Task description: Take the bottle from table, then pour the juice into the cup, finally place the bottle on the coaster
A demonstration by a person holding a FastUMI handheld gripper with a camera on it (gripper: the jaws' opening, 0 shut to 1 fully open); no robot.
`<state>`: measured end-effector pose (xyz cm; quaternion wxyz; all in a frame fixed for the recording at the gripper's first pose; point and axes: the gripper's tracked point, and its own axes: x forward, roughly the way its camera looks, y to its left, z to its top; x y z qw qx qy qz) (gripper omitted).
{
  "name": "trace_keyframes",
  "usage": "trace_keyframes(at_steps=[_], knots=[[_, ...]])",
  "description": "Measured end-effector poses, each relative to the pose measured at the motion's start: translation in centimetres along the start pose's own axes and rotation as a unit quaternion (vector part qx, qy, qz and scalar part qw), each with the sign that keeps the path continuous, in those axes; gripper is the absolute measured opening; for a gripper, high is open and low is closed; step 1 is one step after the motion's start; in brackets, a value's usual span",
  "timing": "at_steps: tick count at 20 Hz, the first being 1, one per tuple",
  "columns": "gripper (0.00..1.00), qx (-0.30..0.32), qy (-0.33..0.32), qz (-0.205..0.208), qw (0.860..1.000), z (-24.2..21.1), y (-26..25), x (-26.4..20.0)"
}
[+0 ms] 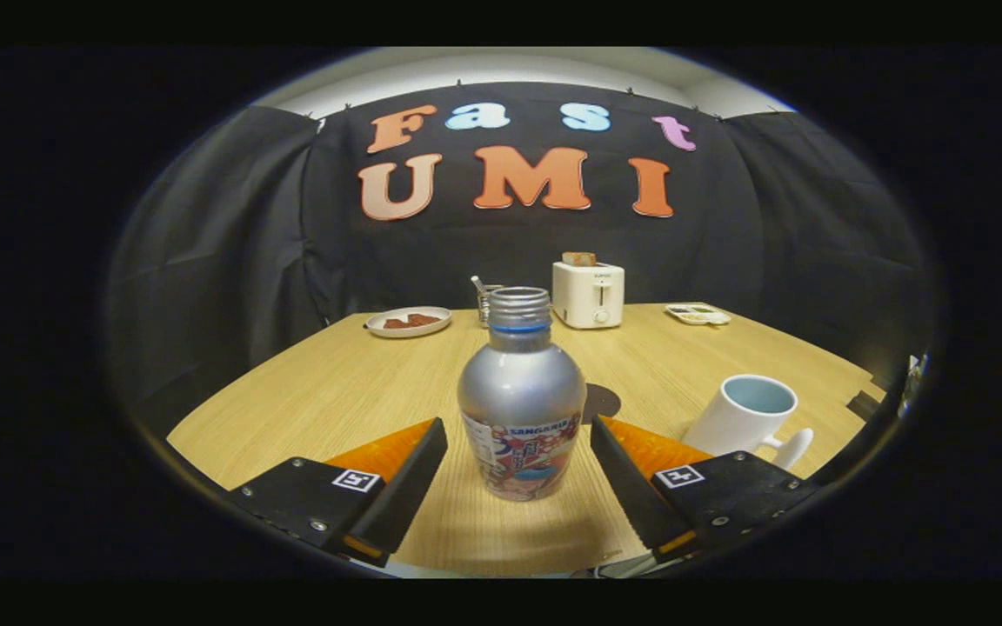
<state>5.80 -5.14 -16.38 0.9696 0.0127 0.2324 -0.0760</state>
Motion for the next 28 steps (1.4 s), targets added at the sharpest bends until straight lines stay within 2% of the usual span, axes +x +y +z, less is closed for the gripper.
trace_keyframes(at_steps=[9, 10, 12, 16, 23, 28], knots=[[0.98, 0.009, 0.021, -0.004, 1.0, -2.0, 0.0, 1.8], [0.94, 0.011, 0.023, 0.002, 1.0, -2.0, 0.2, 1.8], [0.79, 0.014, 0.029, 0.009, 0.999, -2.0, 0.3, 1.7], [0.77, 0.032, 0.019, 0.012, 0.999, -0.4, 0.4, 0.8], [0.76, 0.136, -0.022, 0.047, 0.989, 3.9, 1.6, -0.8], [0.76, 0.192, -0.025, 0.036, 0.98, 4.9, 0.6, -0.7]])
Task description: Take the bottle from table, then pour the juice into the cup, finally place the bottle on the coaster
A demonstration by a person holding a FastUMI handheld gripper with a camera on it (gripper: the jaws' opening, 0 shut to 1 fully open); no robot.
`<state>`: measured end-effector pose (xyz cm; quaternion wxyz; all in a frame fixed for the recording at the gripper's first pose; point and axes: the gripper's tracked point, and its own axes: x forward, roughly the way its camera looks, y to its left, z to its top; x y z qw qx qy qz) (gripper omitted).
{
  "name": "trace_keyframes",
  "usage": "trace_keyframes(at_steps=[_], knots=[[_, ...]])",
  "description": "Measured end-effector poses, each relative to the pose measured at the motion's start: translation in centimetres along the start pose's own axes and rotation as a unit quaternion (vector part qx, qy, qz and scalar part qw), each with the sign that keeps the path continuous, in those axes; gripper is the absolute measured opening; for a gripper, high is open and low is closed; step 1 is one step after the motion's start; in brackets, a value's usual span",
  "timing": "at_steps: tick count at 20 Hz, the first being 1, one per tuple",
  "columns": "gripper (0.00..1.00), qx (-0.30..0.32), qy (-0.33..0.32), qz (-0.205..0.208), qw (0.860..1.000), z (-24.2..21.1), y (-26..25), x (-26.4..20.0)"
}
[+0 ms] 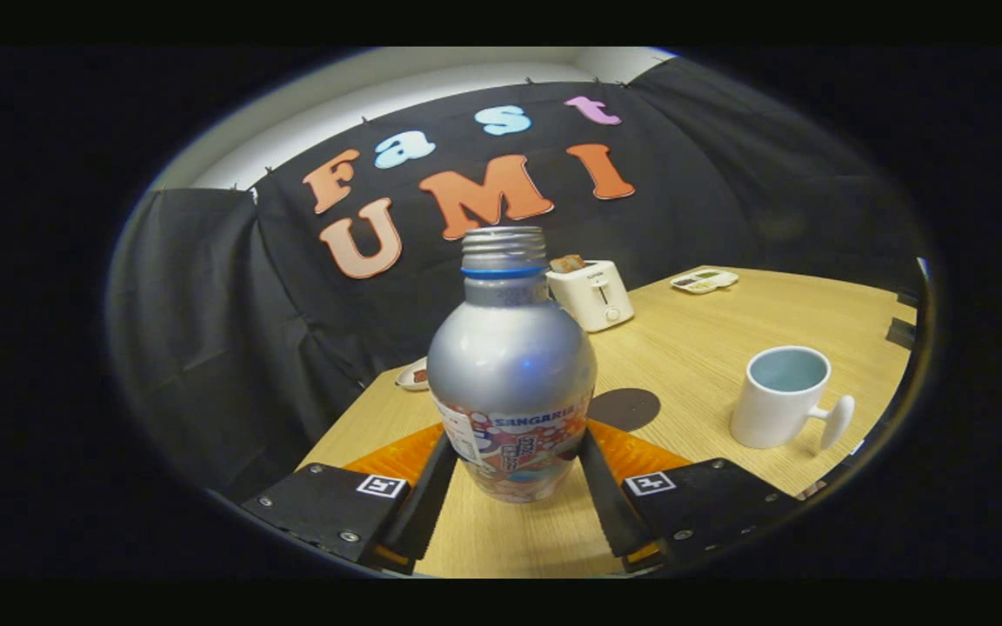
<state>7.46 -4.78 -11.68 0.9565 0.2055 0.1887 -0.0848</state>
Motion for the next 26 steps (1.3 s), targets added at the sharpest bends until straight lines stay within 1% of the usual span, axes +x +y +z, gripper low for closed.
trace_keyframes(at_steps=[3, 6, 12, 14, 17, 20, 24, 26], knots=[[0.76, 0.061, -0.002, 0.001, 0.998, 0.8, -0.1, 0.4], [0.76, 0.116, 0.0, -0.006, 0.993, 1.5, -0.6, 0.8], [0.76, 0.218, -0.011, -0.011, 0.976, 3.3, -1.8, 1.5], [0.76, 0.256, -0.012, -0.015, 0.967, 3.6, -2.5, 1.9], [0.76, 0.319, -0.004, -0.015, 0.948, 3.7, -2.9, 2.6], [0.76, 0.359, 0.0, -0.013, 0.933, 4.2, -2.9, 2.5], [0.76, 0.416, 0.001, -0.01, 0.909, 4.6, -2.8, 2.4], [0.76, 0.435, 0.004, -0.008, 0.9, 4.5, -2.8, 2.3]])
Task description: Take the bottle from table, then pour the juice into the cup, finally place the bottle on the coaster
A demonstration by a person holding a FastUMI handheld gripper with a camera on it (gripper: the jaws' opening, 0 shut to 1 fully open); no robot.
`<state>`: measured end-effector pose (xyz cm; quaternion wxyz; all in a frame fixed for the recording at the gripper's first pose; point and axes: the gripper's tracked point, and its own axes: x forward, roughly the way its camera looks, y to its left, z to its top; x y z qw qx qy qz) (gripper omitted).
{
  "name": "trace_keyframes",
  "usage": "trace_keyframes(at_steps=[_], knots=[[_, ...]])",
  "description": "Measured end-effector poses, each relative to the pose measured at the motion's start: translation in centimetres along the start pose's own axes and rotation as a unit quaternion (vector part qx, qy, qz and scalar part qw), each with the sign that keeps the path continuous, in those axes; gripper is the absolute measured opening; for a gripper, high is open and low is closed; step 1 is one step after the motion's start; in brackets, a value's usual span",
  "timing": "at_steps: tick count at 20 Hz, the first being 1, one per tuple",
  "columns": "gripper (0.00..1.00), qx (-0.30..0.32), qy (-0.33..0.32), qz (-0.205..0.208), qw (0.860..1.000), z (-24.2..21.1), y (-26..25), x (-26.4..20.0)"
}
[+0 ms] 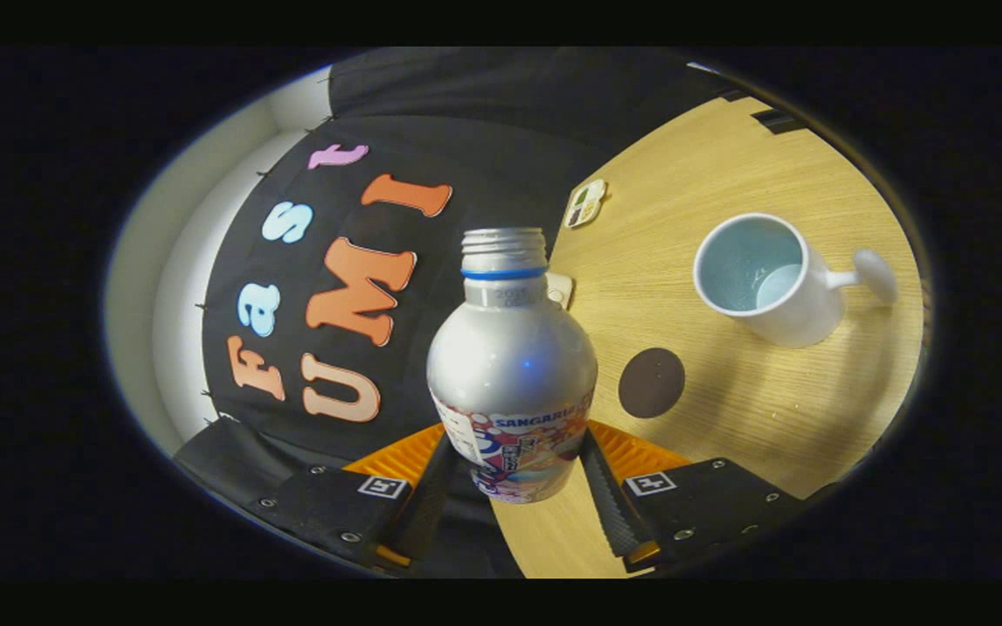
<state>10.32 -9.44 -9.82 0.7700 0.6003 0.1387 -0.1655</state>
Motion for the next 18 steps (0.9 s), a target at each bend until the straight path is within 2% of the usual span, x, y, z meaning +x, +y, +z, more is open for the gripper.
trace_keyframes(at_steps=[5, 10, 16, 18], knots=[[0.76, 0.063, 0.017, -0.001, 0.998, -0.5, 0.4, 0.0], [0.76, 0.096, 0.024, -0.002, 0.995, -0.4, 0.6, 0.0], [0.76, 0.181, 0.008, 0.001, 0.983, 1.5, 0.9, 0.1], [0.76, 0.187, 0.003, -0.002, 0.982, 1.9, 0.8, 0.2]])
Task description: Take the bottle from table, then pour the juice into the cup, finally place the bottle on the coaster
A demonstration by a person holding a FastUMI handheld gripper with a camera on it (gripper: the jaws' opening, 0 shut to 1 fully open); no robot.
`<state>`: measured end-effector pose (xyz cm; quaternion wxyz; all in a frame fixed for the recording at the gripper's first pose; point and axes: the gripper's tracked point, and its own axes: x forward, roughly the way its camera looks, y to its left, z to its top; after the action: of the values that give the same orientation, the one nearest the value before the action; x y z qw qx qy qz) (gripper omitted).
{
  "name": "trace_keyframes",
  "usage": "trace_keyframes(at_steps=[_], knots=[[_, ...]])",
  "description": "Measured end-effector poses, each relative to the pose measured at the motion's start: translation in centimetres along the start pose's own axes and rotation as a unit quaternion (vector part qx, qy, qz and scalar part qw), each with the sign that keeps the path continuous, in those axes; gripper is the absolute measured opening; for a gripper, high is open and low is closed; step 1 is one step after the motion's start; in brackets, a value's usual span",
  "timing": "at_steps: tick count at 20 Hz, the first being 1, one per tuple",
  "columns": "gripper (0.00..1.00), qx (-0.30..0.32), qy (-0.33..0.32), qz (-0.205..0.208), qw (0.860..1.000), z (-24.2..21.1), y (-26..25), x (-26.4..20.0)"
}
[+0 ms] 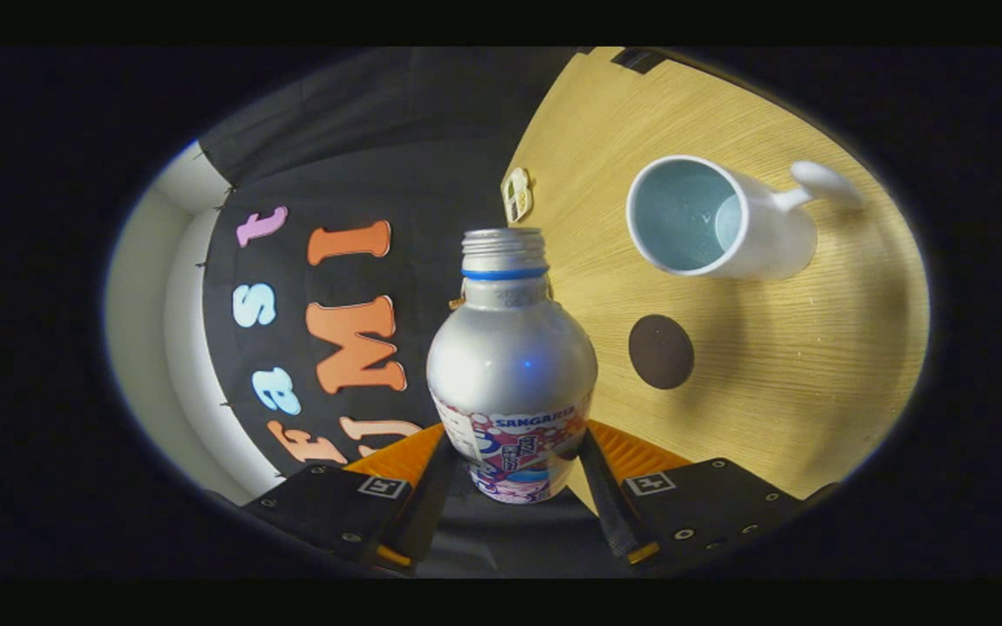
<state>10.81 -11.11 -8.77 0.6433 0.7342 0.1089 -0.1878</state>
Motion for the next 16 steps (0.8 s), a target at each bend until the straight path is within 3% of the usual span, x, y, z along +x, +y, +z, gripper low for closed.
trace_keyframes(at_steps=[16], knots=[[0.76, 0.107, -0.003, 0.017, 0.994, 1.4, 2.9, 0.1]])
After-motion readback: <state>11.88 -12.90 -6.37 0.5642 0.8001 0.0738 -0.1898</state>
